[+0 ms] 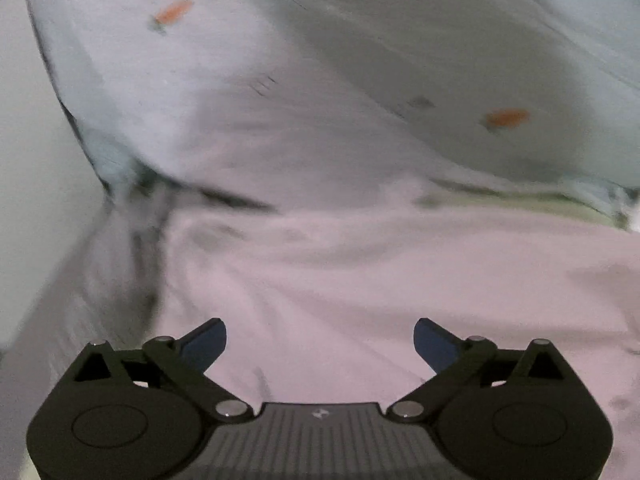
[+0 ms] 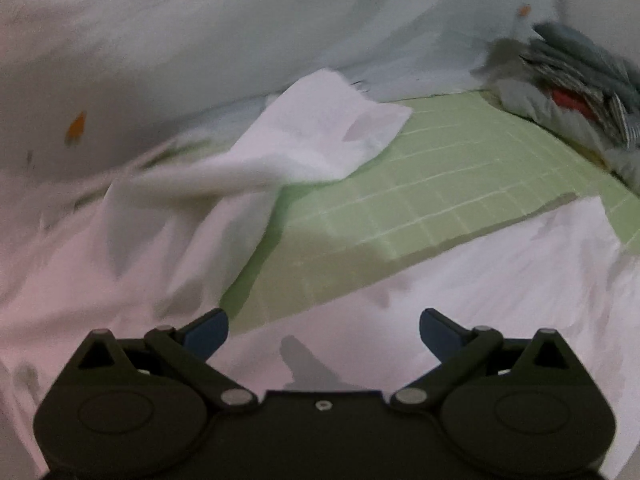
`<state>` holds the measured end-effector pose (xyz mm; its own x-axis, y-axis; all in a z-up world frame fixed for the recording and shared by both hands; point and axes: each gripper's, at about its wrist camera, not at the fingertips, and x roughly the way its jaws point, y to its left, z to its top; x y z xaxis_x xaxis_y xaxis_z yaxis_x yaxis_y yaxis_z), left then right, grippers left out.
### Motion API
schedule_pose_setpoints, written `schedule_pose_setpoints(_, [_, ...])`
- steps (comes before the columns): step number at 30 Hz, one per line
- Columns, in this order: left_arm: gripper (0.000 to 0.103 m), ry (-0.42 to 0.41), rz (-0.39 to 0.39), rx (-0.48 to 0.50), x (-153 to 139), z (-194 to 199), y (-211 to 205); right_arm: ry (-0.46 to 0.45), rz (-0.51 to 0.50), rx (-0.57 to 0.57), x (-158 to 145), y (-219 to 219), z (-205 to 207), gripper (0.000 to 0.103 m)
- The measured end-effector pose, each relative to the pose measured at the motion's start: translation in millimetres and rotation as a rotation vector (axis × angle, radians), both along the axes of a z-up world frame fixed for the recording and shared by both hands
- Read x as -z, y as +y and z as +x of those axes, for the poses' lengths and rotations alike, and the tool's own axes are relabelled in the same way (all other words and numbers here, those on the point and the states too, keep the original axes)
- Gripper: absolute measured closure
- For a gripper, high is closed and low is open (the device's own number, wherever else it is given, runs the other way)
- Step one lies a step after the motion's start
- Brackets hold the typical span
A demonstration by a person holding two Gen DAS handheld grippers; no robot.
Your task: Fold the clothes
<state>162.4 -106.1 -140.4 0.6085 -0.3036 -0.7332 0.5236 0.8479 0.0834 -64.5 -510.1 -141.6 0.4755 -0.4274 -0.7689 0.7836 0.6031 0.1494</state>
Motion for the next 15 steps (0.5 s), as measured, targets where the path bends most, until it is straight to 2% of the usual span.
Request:
schedule_pose_setpoints(6, [0.003,0.198,-0.018,-0.007,25,-69,-35,-0.083,0.081,-0.005,2,-50,-25,0.000])
schedule_pose_setpoints(9, [0.003,0.277,-0.008,-0.027,39,-89,-52,-0.136,0.148,0.016,8,-77,-38,0.000])
schedule_pose_setpoints(11, [0.003,0.312,-0.003,-0.062,47,-92,-60,-0.163,0.200,0.055,15,-97,-45,0.000])
schedule_pose_setpoints(15, [0.001,0.316,0.057,-0.124,58,-90,-72,-0.221,0.278,0.124,31,-140,-40,0.001])
